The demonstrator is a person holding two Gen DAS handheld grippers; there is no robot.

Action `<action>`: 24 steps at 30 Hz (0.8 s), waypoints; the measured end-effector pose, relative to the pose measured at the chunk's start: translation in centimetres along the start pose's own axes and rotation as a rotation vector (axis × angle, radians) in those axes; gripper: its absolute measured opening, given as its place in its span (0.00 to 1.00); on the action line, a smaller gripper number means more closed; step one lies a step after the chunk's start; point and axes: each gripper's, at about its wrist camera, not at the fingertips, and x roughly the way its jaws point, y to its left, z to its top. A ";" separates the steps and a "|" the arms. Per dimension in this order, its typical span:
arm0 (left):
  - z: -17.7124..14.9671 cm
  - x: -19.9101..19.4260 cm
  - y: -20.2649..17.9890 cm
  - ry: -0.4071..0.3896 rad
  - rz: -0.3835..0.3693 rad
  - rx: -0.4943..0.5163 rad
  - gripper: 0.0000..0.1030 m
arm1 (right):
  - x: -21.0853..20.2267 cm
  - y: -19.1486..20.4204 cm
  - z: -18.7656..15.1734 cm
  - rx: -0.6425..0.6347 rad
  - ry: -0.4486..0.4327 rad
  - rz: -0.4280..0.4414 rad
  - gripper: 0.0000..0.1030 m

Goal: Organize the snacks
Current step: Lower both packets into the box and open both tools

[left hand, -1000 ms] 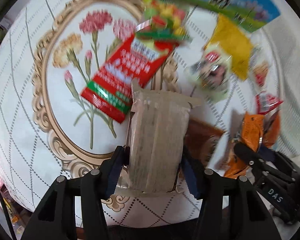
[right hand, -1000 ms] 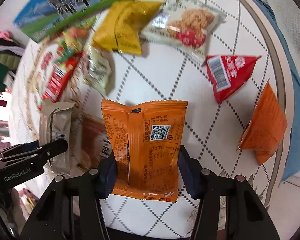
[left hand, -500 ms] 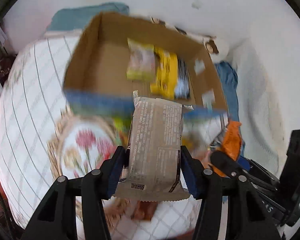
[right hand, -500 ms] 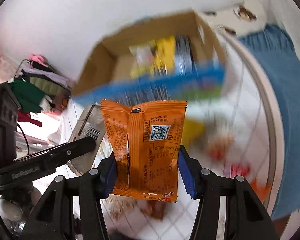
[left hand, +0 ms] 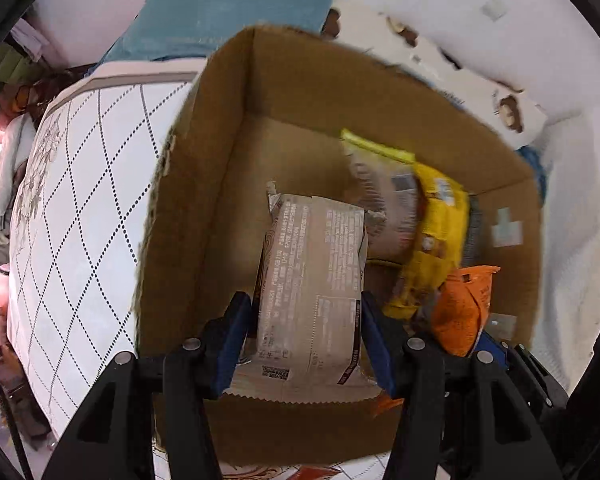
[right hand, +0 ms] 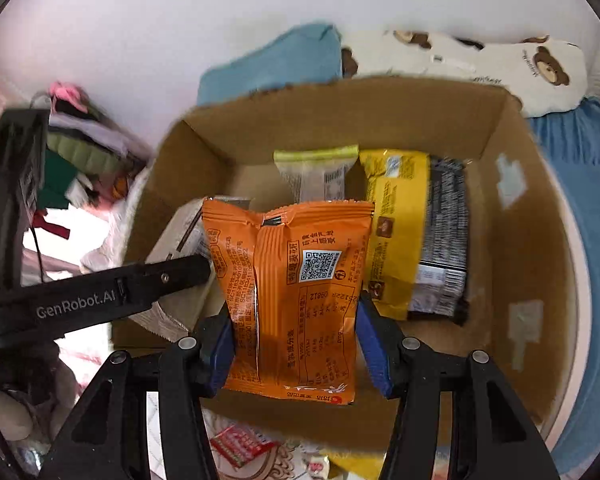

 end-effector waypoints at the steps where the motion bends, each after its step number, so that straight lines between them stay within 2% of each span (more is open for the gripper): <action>1: -0.2 0.2 -0.1 0.008 0.010 0.000 0.51 | 1.0 0.0 0.0 -0.004 0.024 0.002 0.56; 5: 0.0 2.4 -0.5 0.079 0.028 0.015 0.53 | 4.3 -0.2 0.1 0.003 0.127 0.029 0.57; 6: -0.1 2.9 -0.5 0.091 0.035 0.013 0.53 | 4.8 -0.4 0.1 0.023 0.153 0.034 0.61; 7: -0.1 3.2 -0.6 0.090 0.040 0.021 0.55 | 5.4 -0.6 0.1 0.035 0.166 0.034 0.69; 8: -0.2 3.3 -0.8 0.081 0.048 0.036 0.57 | 5.8 -0.7 0.2 0.030 0.176 0.018 0.91; 9: -0.4 3.3 -1.0 0.077 0.057 0.045 0.57 | 5.9 -0.6 0.2 0.019 0.175 -0.001 0.95; 10: -0.4 3.4 -1.2 0.075 0.061 0.051 0.61 | 5.8 -0.7 0.3 0.009 0.172 -0.019 0.95; 11: -0.5 3.3 -1.3 0.071 0.063 0.055 0.71 | 5.8 -0.9 0.3 0.010 0.175 -0.022 0.95; 13: -0.8 3.2 -1.8 0.061 0.069 0.076 0.73 | 5.7 -1.2 0.3 0.013 0.177 -0.041 0.95; 16: -1.3 2.7 -2.3 0.039 0.086 0.086 0.74 | 4.7 -1.6 0.3 -0.002 0.157 -0.091 0.95; 24: -3.1 -0.1 -3.1 -0.046 0.098 0.128 0.74 | 1.4 -3.3 -0.6 0.018 0.100 -0.144 0.95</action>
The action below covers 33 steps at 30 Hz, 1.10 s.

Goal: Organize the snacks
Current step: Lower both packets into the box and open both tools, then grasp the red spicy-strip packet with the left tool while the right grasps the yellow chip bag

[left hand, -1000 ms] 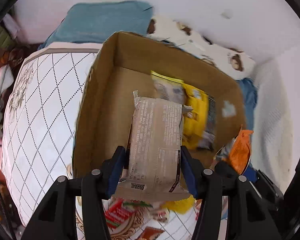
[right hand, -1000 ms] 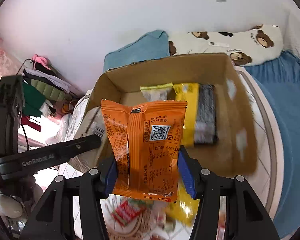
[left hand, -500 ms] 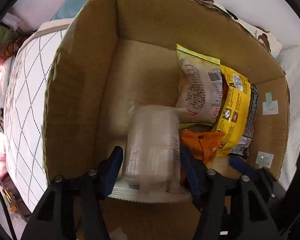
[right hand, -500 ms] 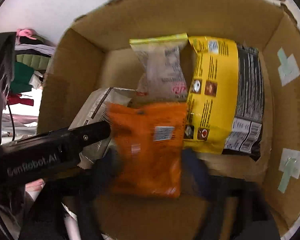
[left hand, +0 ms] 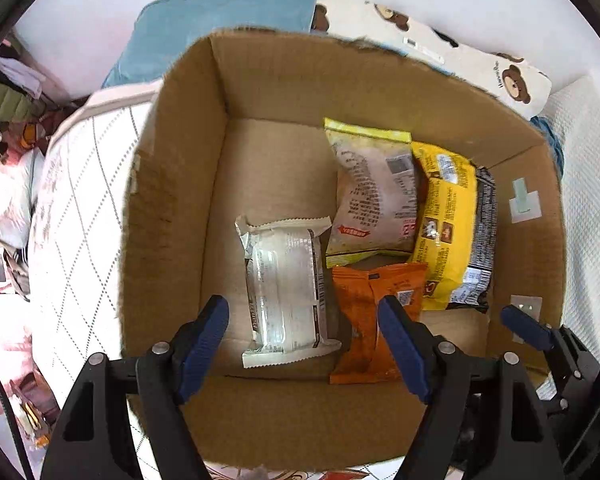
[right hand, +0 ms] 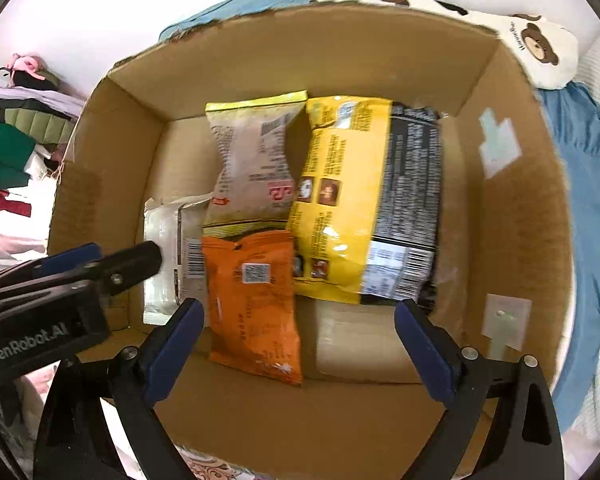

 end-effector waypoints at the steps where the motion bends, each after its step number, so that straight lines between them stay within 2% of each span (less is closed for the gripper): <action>1: -0.3 -0.5 0.1 -0.014 0.002 0.005 0.74 | -0.3 -0.3 0.0 -0.001 -0.011 -0.010 0.95; 12: -4.5 -6.7 1.1 -0.194 -0.022 0.046 0.74 | -8.5 0.0 -3.3 -0.032 -0.199 -0.058 0.95; 17: -7.3 -9.8 1.4 -0.273 -0.042 0.053 0.74 | -10.0 0.4 -5.7 -0.018 -0.246 -0.023 0.95; 21: -10.0 -11.7 1.6 -0.344 -0.021 0.062 0.74 | -11.3 0.6 -7.9 -0.017 -0.272 0.019 0.95; 24: -12.3 -11.8 2.0 -0.365 0.010 0.085 0.74 | -11.8 0.4 -10.2 -0.020 -0.282 0.041 0.95; 25: -13.2 -11.2 2.2 -0.356 0.024 0.100 0.74 | -11.5 0.3 -11.0 -0.022 -0.282 0.053 0.94; 26: -14.0 -10.4 2.3 -0.338 0.038 0.116 0.74 | -11.0 0.1 -11.9 -0.027 -0.279 0.066 0.86; 27: -14.9 -9.1 2.4 -0.309 0.054 0.131 0.74 | -10.1 0.0 -12.7 -0.039 -0.258 0.058 0.73; 28: -15.6 -7.9 2.4 -0.282 0.065 0.146 0.74 | -9.3 -0.1 -13.2 -0.049 -0.236 0.049 0.70; 30: -17.0 -4.6 2.6 -0.211 0.107 0.172 0.74 | -7.3 -0.3 -14.3 -0.079 -0.189 0.047 0.69; 31: -17.5 -3.0 2.7 -0.180 0.122 0.178 0.74 | -6.2 -0.4 -14.7 -0.088 -0.158 0.019 0.69; 33: -18.4 0.7 2.6 -0.095 0.139 0.195 0.74 | -3.9 -1.5 -15.1 -0.031 -0.102 0.024 0.69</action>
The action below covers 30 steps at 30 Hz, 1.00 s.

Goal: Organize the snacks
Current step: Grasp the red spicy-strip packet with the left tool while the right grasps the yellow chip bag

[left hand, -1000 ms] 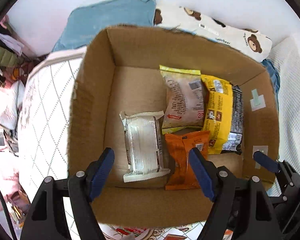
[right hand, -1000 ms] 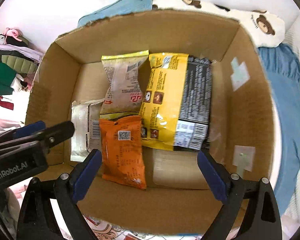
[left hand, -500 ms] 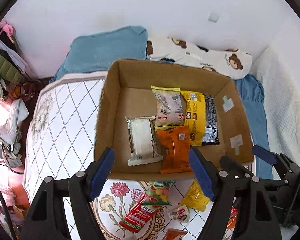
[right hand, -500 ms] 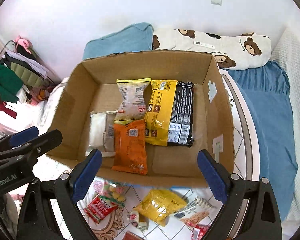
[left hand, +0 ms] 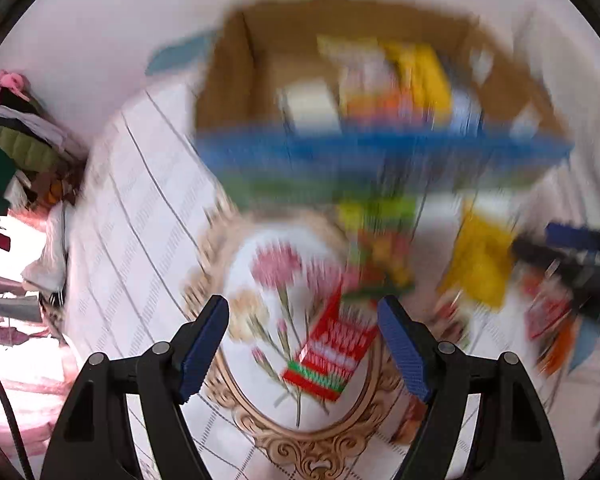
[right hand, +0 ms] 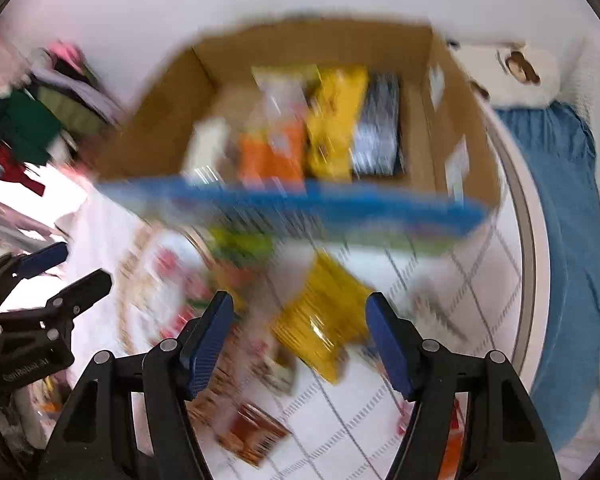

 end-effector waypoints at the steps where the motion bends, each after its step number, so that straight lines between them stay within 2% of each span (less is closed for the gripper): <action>1: -0.5 1.5 -0.3 0.031 0.003 0.014 0.74 | 0.9 -0.6 -0.2 0.038 0.021 0.013 0.69; 5: -2.0 7.0 -2.4 0.157 0.032 0.099 0.74 | 4.2 -2.3 -0.8 0.176 0.060 0.039 0.69; 7: -2.2 8.7 -3.2 0.201 0.039 0.149 0.74 | 5.8 -2.6 -0.8 0.218 0.079 0.033 0.70; 9: -2.3 9.5 -3.7 0.209 0.043 0.172 0.74 | 6.5 -2.4 -0.5 0.222 0.066 0.008 0.71; 10: -2.3 9.6 -3.9 0.206 0.048 0.179 0.72 | 6.8 -2.2 -0.4 0.218 0.069 0.002 0.71; 11: -2.3 9.5 -3.9 0.203 0.041 0.175 0.61 | 7.5 -2.1 -0.3 0.214 0.083 -0.016 0.71; 12: -2.4 9.2 -3.7 0.201 0.021 0.152 0.56 | 7.8 -2.0 -0.2 0.210 0.088 -0.027 0.69; 14: -2.5 8.4 -3.2 0.190 0.023 0.111 0.55 | 8.5 -1.9 -0.3 0.185 0.098 -0.042 0.61; 16: -3.3 8.2 -1.7 0.207 0.001 0.018 0.55 | 8.7 -1.7 -0.8 0.145 0.094 -0.050 0.57; 21: -6.4 8.6 3.2 0.282 -0.125 -0.300 0.55 | 7.9 -0.5 -2.3 -0.012 0.114 -0.087 0.53; 24: -7.9 8.9 4.7 0.310 -0.178 -0.391 0.55 | 7.6 0.2 -4.0 -0.097 0.154 -0.101 0.53; 26: -8.3 9.1 4.6 0.320 -0.185 -0.372 0.57 | 7.7 0.3 -5.3 -0.122 0.190 -0.092 0.52; 30: -8.7 9.9 3.2 0.346 -0.146 -0.241 0.58 | 8.1 -0.1 -7.7 -0.117 0.234 -0.066 0.52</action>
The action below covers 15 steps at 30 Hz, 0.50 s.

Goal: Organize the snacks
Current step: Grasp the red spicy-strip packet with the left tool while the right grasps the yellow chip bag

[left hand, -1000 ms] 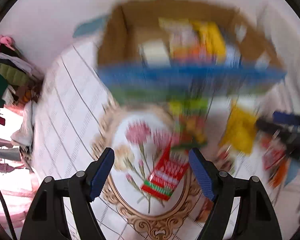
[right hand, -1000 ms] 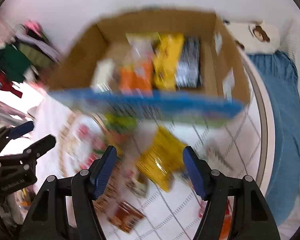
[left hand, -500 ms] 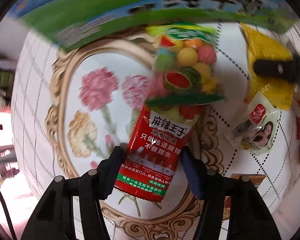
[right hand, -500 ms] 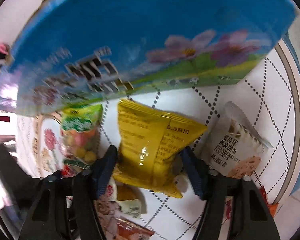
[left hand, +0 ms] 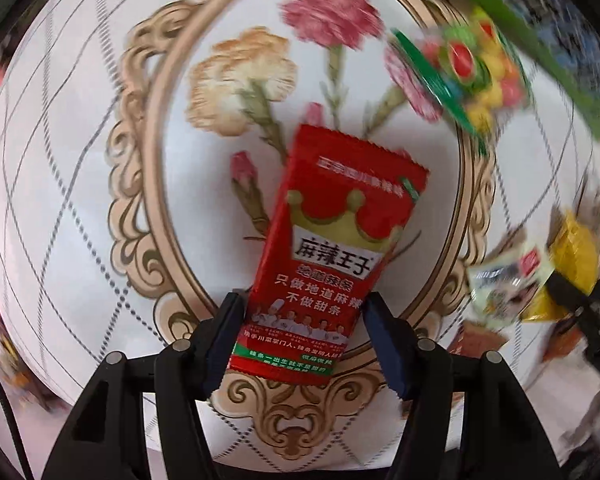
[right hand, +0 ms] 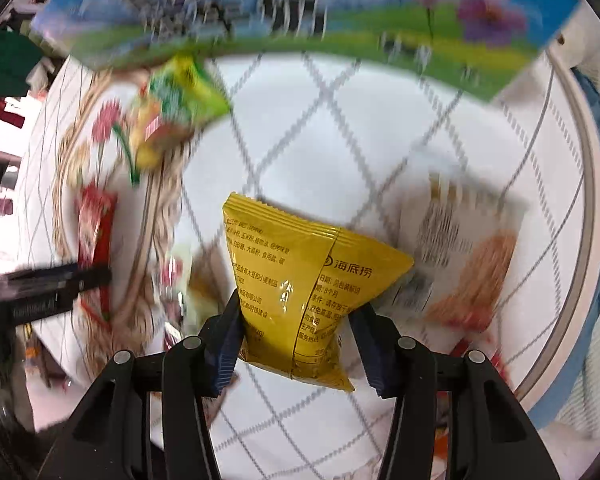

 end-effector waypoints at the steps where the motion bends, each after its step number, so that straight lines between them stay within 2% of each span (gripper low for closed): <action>1: -0.1 0.1 -0.6 -0.005 0.025 0.031 0.58 | 0.1 -0.1 -0.3 0.006 -0.005 0.003 0.52; 4: -0.1 -0.3 -3.0 -0.063 0.101 0.127 0.58 | 0.4 -0.8 -0.8 0.078 -0.034 0.036 0.55; 6: -0.3 -0.5 -4.0 -0.093 0.123 0.150 0.52 | 0.5 -1.4 -1.0 0.118 -0.054 0.044 0.56; 10: -0.7 -0.9 -4.6 -0.104 0.080 0.109 0.46 | 0.5 -1.6 -1.8 0.151 -0.118 0.025 0.55; 12: -0.7 -1.7 -4.9 -0.106 0.046 0.088 0.44 | 0.6 -0.6 -2.6 0.144 -0.147 0.014 0.51; 15: -0.5 -3.6 -3.6 -0.131 0.019 0.074 0.44 | -0.4 -0.3 -3.6 0.146 -0.169 0.044 0.47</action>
